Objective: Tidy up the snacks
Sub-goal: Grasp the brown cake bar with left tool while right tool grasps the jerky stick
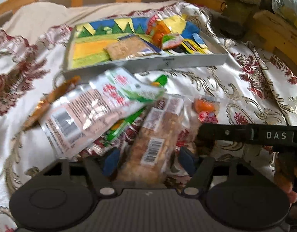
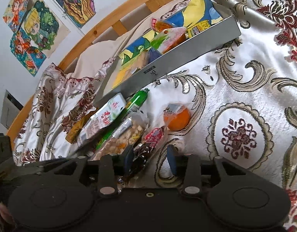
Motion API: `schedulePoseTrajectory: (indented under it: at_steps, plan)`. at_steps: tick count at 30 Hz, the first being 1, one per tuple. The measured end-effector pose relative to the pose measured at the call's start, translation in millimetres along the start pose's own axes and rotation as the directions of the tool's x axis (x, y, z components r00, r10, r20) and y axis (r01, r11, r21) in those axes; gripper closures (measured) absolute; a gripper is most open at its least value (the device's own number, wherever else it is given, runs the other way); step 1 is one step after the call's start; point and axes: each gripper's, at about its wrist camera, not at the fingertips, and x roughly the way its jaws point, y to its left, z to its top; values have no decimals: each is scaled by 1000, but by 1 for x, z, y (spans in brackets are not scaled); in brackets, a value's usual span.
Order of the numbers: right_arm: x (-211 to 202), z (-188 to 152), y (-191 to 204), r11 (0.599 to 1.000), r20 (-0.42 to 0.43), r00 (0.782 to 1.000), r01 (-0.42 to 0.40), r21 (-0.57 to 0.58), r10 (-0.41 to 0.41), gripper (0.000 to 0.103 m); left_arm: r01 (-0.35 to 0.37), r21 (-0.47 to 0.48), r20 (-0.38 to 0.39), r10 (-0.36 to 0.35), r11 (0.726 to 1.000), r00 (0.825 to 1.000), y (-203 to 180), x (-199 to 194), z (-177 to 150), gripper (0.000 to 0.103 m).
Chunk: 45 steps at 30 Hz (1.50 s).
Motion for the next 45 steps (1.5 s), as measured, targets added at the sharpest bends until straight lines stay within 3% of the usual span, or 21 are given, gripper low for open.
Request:
schedulePoseTrajectory:
  at_steps: [1, 2, 8, 13, 16, 20, 24, 34, 37, 42, 45]
  plan:
    - [1, -1, 1, 1000, 2, 1000, -5, -2, 5, 67, -4, 0, -3, 4, 1000, 1000, 0, 1, -1, 42]
    - [2, -1, 1, 1000, 1, 1000, -11, -9, 11, 79, -12, 4, -2, 12, 1000, 1000, 0, 1, -1, 43]
    - [-4, 2, 8, 999, 34, 999, -28, -16, 29, 85, 6, -26, 2, -6, 1000, 1000, -1, -7, 1, 49]
    - [-22, 18, 17, 997, 73, 997, 27, -75, -21, 88, 1, -63, 3, -1, 998, 1000, -10, -19, 9, 53]
    - [-36, 28, 27, 984, 65, 996, 72, -162, -63, 89, 2, -109, -40, -7, 994, 999, -15, -22, 14, 54]
    - [-50, 34, 42, 940, 45, 993, 122, -320, -113, 89, 23, -114, -119, -36, 993, 992, -22, -17, 17, 60]
    - [-44, 27, 43, 920, -7, 990, 128, -370, -140, 89, 5, -83, -131, -16, 997, 991, -26, -13, 14, 59]
    - [-18, 10, 26, 948, -35, 989, 127, -293, -143, 79, -5, -81, -143, -6, 997, 990, -17, 2, 17, 43]
    - [-11, 7, 20, 964, -71, 990, 99, -248, -119, 70, 2, -82, -135, -13, 997, 991, -15, 4, 18, 41]
    - [-9, 5, 18, 966, -76, 990, 98, -240, -119, 69, 14, -88, -123, -25, 996, 992, -12, 6, 19, 41]
    - [-9, 5, 18, 966, -71, 990, 105, -235, -125, 75, 16, -92, -118, -27, 996, 993, -11, 6, 20, 41]
